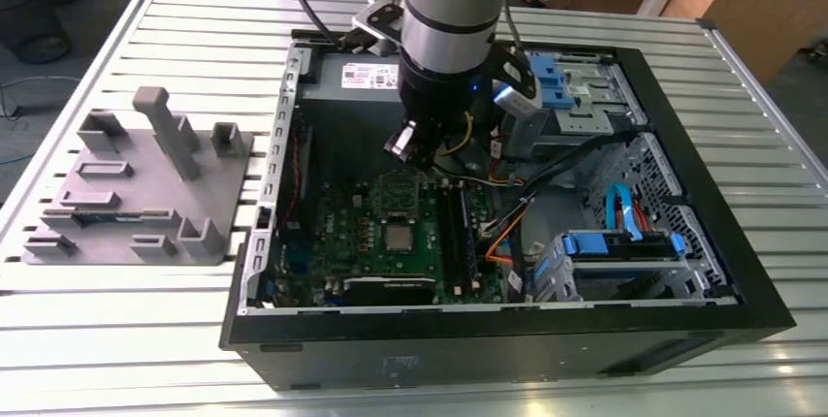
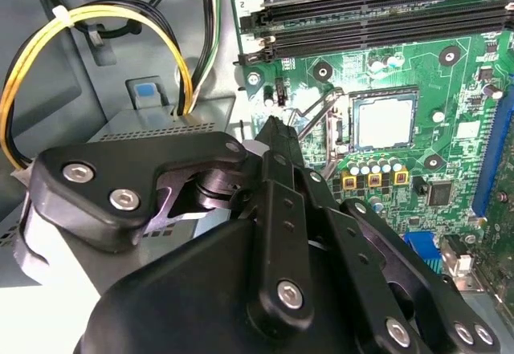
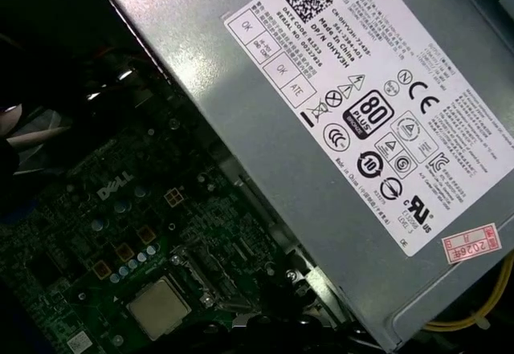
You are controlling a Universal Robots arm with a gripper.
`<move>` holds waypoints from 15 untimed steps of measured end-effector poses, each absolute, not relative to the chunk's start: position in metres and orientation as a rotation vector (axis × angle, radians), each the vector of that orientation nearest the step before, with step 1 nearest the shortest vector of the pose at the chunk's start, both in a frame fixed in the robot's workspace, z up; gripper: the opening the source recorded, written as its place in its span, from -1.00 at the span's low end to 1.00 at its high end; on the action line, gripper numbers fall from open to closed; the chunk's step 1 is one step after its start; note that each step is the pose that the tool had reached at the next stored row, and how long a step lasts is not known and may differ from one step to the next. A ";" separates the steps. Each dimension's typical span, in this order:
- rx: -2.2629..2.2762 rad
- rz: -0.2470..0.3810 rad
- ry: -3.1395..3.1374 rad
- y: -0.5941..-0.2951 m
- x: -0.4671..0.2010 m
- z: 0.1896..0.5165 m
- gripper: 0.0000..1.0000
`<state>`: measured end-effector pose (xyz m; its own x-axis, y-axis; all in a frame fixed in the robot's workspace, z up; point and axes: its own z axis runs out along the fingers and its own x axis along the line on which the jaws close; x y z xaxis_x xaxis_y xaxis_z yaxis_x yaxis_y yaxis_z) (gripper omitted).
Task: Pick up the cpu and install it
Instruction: 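Close the cpu cover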
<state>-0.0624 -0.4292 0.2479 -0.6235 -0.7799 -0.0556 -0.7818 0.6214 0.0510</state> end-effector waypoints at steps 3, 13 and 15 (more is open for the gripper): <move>-1.356 0.113 2.799 -0.429 -0.063 0.248 -0.73; -1.374 0.119 2.783 -0.433 -0.064 0.248 -0.73; -1.378 0.120 2.781 -0.433 -0.065 0.248 -0.73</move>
